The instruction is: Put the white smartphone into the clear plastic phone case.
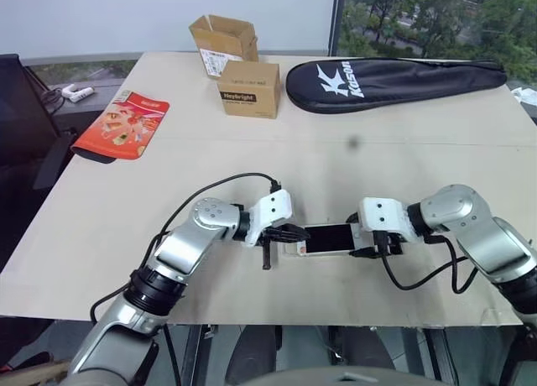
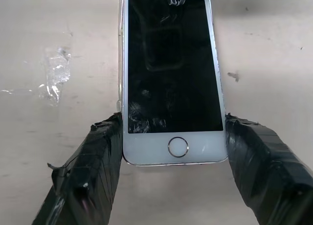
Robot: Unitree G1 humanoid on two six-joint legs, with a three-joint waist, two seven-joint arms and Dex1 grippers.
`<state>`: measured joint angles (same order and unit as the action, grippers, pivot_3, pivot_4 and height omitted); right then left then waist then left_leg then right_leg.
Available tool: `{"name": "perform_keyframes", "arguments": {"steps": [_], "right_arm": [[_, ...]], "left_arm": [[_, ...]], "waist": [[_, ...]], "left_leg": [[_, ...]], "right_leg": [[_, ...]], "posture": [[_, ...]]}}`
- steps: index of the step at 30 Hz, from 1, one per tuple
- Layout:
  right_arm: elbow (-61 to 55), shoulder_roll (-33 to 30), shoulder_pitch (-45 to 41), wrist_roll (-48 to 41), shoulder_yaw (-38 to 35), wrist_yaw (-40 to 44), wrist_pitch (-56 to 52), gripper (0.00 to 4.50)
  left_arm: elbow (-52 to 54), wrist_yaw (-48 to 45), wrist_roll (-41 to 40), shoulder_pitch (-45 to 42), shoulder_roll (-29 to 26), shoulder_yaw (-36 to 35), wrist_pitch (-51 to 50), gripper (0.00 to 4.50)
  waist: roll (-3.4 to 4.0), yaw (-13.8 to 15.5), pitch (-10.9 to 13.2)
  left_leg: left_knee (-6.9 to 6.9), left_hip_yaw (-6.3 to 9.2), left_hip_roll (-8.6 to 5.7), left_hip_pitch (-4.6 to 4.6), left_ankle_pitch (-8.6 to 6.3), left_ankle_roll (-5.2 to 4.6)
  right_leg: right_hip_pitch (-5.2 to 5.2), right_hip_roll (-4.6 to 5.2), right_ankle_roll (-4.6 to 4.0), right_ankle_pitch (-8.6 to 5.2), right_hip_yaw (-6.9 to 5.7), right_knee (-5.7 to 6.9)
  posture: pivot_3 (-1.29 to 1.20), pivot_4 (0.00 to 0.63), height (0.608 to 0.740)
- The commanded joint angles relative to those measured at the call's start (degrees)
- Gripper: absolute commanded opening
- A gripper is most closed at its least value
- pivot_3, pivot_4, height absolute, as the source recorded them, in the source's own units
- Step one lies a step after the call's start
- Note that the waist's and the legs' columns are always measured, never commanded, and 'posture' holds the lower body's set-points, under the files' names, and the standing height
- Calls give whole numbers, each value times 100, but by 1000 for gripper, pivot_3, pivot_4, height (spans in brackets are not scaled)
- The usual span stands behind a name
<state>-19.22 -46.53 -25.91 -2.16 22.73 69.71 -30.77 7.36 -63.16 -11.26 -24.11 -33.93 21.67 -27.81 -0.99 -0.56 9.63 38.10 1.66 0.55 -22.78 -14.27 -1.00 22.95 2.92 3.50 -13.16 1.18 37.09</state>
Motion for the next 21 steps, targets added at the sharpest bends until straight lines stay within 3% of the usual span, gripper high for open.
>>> {"name": "perform_keyframes", "arguments": {"steps": [1,2,9,14,16,19,21], "right_arm": [[-136,45,16,-109,1,-19,-179,4013],[-129,70,-8,-156,-49,-48,-231,4442],[-314,-173,47,-605,-645,-111,-700,4442],[-471,-656,334,-734,-893,-150,-837,4442],[-469,-716,432,-719,-906,-259,-834,3935],[-483,-742,514,-733,-907,-340,-849,2818],[-394,-788,544,-595,-828,-427,-774,1760]], "left_arm": [[-162,119,259,189,-37,248,-163,0],[-156,123,254,195,-40,255,-162,0],[22,165,166,289,-70,199,-177,0],[649,98,-456,343,-184,-470,-408,0],[890,34,-760,392,-399,-861,-636,0],[961,-51,-847,512,-766,-1075,-760,0],[838,-184,-860,653,-1021,-1139,-738,0]], "waist": [[0,0,-2],[0,-1,-2],[1,1,-2],[5,0,2],[4,-31,7],[5,-37,11],[10,-33,13]], "left_leg": [[0,2,0,0,0,0],[1,4,0,1,0,0],[6,21,-1,1,0,0],[6,26,-2,-3,0,-1],[6,25,-1,-4,-1,-1],[3,25,4,-4,-1,-1],[-1,23,4,-5,-1,-1]], "right_leg": [[-1,0,0,0,-1,-1],[-3,0,0,0,-3,-1],[-5,3,0,0,-3,-1],[-4,7,0,0,-6,-4],[-3,6,0,0,-6,-6],[3,3,0,-1,-6,-4],[6,2,0,-1,-4,-3]], "posture": [[0,150,740],[0,150,740],[0,150,740],[0,150,740],[0,150,740],[0,150,740],[0,150,740]]}}
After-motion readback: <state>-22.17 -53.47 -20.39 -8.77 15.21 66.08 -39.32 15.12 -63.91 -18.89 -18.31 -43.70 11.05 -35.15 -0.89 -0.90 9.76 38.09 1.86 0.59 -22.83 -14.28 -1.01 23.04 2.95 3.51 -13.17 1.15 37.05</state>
